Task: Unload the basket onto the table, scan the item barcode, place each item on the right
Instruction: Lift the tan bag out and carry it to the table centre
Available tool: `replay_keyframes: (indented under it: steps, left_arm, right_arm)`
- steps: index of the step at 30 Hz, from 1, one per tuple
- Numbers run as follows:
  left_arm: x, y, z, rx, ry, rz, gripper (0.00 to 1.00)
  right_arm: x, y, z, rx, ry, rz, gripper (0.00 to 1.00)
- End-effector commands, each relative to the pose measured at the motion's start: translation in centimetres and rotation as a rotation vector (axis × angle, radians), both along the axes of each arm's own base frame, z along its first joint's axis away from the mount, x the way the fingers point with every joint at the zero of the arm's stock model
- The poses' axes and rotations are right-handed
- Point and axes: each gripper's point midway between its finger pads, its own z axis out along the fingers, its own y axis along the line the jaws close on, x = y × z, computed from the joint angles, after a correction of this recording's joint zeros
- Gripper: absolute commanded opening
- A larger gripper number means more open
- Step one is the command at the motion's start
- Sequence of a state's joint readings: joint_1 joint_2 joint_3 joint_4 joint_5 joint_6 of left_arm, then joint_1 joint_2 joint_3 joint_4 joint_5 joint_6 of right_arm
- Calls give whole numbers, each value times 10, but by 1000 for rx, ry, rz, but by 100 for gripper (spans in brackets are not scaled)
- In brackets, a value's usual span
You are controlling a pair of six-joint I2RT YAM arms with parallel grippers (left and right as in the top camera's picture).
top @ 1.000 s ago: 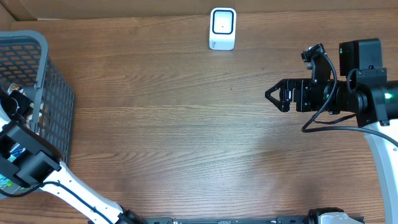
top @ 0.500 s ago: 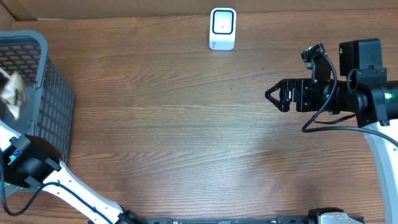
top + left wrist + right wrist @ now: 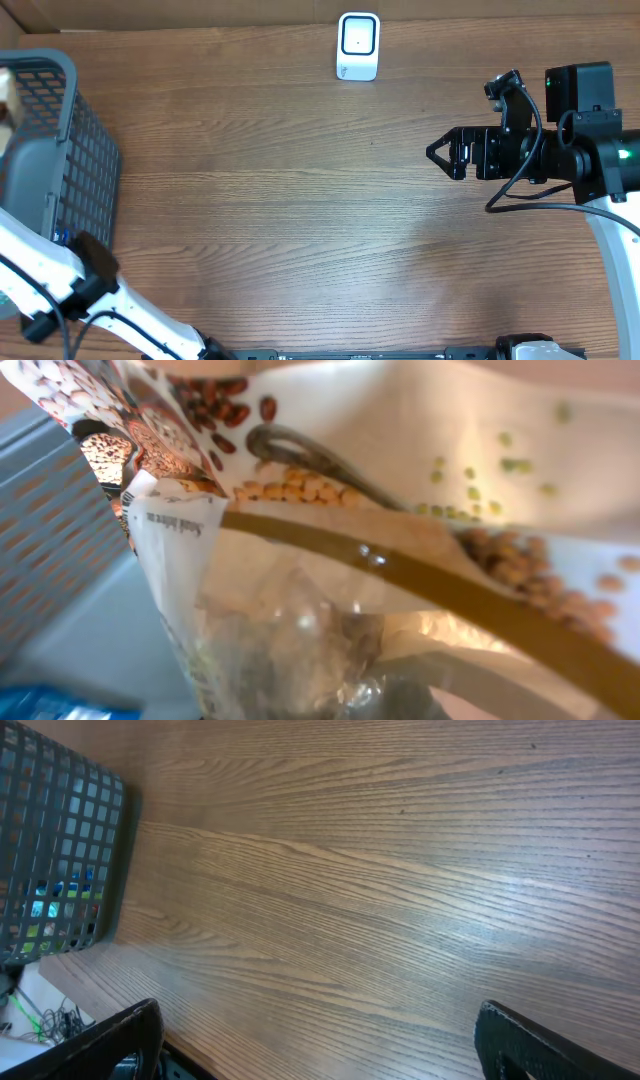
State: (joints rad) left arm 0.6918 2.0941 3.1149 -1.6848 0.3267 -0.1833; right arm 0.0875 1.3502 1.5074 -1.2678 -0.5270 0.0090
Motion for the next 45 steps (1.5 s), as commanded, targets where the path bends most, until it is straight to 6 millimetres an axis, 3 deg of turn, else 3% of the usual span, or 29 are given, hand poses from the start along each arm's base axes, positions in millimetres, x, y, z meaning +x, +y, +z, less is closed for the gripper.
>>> replay_keyframes:
  steps: [1,6,9,11,17,18,21,28,35,39,45]
  left_arm:
    - [0,-56,32,58,-81,-166,5]
    - [15,-131,43,52,-115,-368,10]
    - [30,-183,31,8,-84,-520,10]
    - [37,-204,19,0,-39,-577,9]
    - [55,-258,-62,-96,246,-705,7]
    - [54,-271,-88,-124,334,-737,7]
    - [46,-289,-138,-172,511,-782,7]
    - [20,-296,-256,-164,868,-758,4]
    - [-2,-291,-345,-171,1012,-684,4]
    - [-3,-289,-372,-162,1006,-682,8]
    - [5,-295,-376,-148,969,-697,10]
  right_arm:
    - [0,3,15,12,-44,5,100]
    - [0,3,15,12,-45,6,100]
    - [0,3,15,12,-45,6,100]
    - [0,3,15,12,-45,6,100]
    - [0,3,15,11,-46,6,100]
    - [0,3,15,11,-46,6,100]
    - [0,3,15,11,-45,6,100]
    - [1,3,16,10,-54,9,100]
    - [3,3,17,11,-62,9,100]
    - [3,3,17,9,-64,7,100]
    - [4,1,16,-5,-64,-1,100]
